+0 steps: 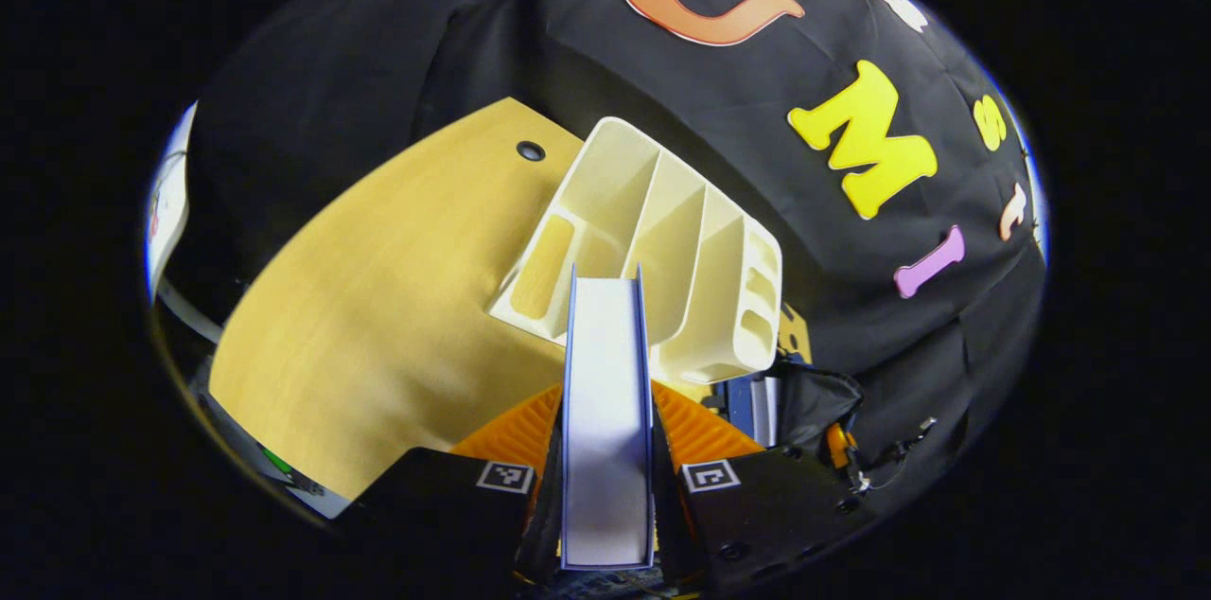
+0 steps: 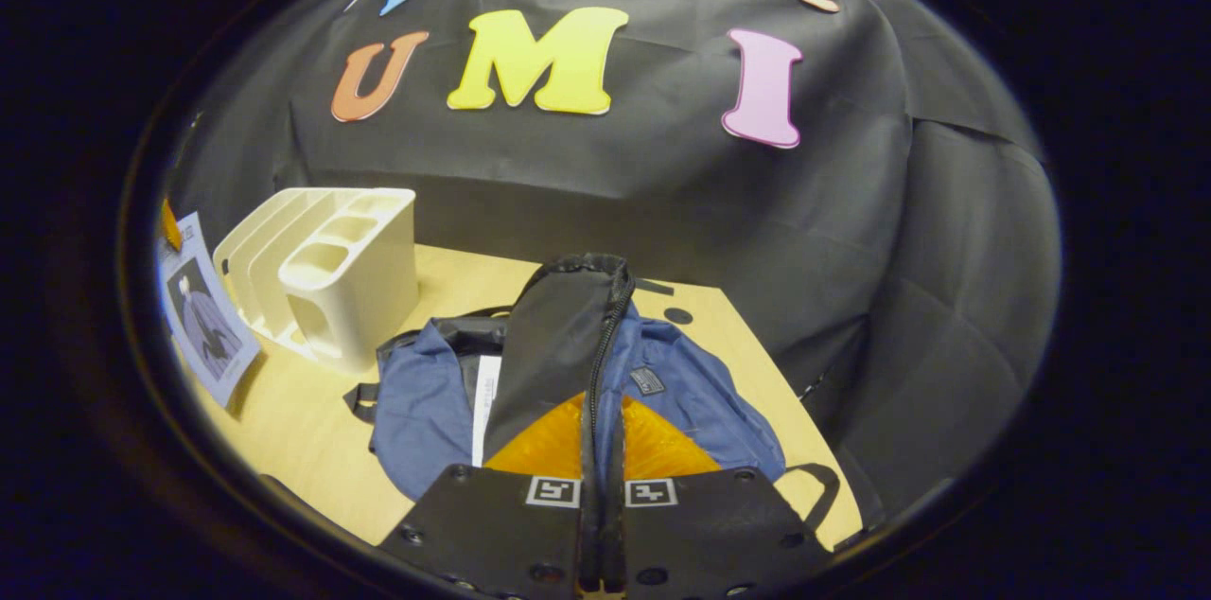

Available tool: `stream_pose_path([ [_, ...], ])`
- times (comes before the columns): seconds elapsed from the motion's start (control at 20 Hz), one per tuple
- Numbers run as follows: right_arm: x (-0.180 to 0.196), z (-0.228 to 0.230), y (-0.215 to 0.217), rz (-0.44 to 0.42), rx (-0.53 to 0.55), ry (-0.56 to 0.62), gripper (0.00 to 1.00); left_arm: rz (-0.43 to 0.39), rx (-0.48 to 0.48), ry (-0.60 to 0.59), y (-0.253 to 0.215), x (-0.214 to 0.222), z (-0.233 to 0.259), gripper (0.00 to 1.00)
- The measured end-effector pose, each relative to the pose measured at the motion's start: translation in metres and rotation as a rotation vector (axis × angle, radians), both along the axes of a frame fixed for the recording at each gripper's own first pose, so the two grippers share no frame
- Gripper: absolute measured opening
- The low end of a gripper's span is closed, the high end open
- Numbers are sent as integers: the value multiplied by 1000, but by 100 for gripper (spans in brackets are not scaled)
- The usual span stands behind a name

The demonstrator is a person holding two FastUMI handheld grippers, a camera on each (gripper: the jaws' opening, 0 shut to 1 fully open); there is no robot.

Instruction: Open the schoolbag, grab two books from the bookshelf and put them into the schoolbag.

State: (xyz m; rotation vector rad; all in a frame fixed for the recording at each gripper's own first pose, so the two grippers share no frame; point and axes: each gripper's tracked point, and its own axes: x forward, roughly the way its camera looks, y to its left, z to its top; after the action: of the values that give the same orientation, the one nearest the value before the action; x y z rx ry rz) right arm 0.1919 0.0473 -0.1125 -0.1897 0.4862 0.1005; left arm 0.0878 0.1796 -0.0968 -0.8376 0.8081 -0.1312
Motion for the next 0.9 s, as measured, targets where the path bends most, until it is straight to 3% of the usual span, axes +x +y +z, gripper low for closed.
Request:
stream_pose_path([
  [0.25, -2, 4, 3, -8, 14, 9, 3, 63, -159, -21, -17, -11, -19, 42],
  [0.9, -1, 45, -10, 47, 62, -48, 2, -106, -403, -60, -170, 16, -10, 43],
])
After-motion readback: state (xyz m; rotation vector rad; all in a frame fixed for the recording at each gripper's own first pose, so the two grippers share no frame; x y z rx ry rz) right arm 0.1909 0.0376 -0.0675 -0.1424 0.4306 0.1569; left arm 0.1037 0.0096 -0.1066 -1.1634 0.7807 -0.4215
